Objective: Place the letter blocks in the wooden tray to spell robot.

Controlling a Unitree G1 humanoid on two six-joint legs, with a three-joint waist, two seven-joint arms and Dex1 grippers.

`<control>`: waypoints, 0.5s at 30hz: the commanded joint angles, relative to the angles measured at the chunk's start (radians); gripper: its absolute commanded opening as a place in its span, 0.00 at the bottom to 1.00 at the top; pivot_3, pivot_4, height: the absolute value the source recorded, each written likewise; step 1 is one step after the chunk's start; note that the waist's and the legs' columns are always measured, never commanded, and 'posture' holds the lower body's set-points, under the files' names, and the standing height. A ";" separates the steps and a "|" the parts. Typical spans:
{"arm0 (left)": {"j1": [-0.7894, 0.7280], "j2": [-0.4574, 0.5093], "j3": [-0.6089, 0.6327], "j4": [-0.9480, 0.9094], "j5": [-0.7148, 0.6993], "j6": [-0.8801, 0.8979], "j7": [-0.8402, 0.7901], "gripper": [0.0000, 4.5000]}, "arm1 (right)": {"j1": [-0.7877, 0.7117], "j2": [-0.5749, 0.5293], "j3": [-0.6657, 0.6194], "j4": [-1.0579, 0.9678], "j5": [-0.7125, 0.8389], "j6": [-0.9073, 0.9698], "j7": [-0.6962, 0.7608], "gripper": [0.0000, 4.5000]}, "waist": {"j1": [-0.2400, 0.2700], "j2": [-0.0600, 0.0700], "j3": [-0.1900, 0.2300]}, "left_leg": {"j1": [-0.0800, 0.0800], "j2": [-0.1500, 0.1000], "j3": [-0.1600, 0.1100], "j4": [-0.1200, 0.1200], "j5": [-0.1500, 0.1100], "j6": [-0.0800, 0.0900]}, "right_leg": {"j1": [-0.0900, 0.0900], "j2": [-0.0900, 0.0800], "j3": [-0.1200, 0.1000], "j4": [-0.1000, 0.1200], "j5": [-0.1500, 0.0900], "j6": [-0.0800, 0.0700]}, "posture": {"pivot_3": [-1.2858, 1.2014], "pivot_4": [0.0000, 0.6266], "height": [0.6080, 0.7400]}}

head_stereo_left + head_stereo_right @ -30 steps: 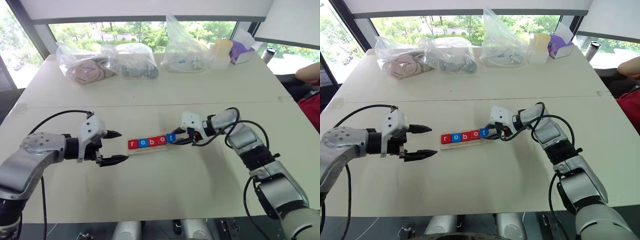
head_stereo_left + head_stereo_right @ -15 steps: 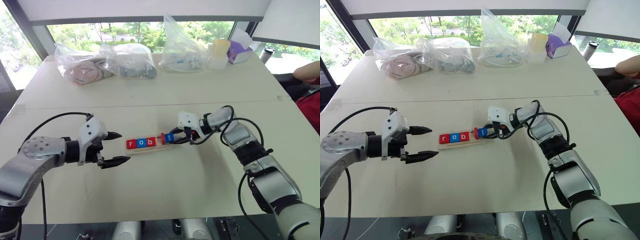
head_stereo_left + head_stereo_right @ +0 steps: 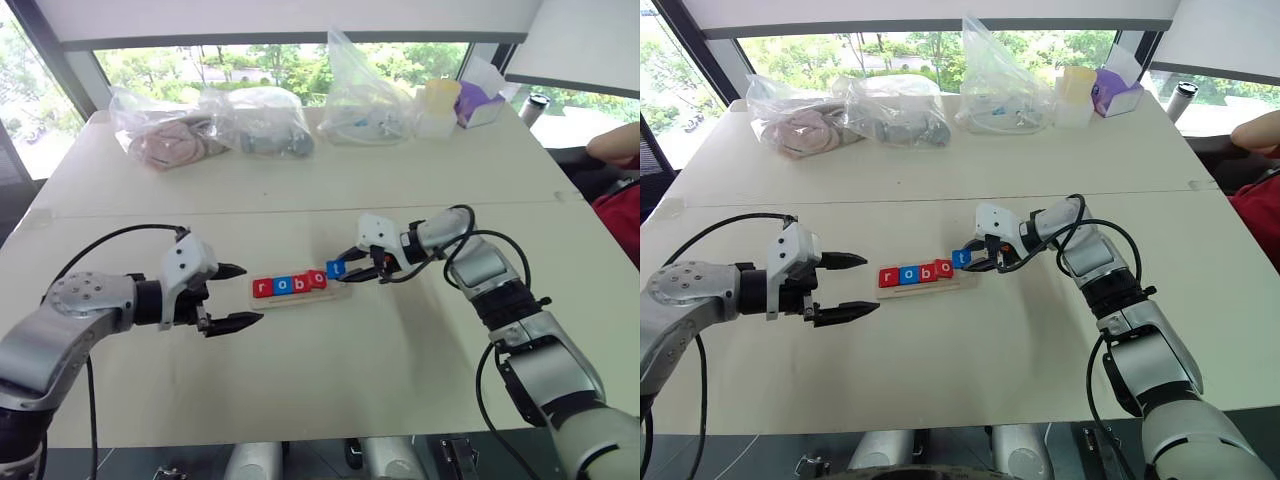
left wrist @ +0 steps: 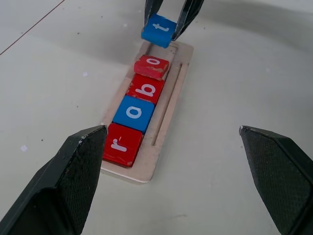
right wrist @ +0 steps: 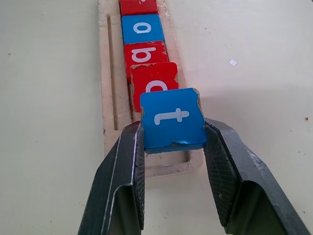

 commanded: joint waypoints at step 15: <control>0.005 -0.010 -0.004 -0.011 0.005 -0.014 -0.002 1.00 | -0.012 0.031 0.001 -0.092 0.013 0.031 -0.027 0.25 | 0.002 0.000 0.000 | 0.000 0.000 0.000 0.000 0.000 0.000 | 0.000 -0.001 0.000 0.000 0.000 0.000 | 0.52 0.24 1.00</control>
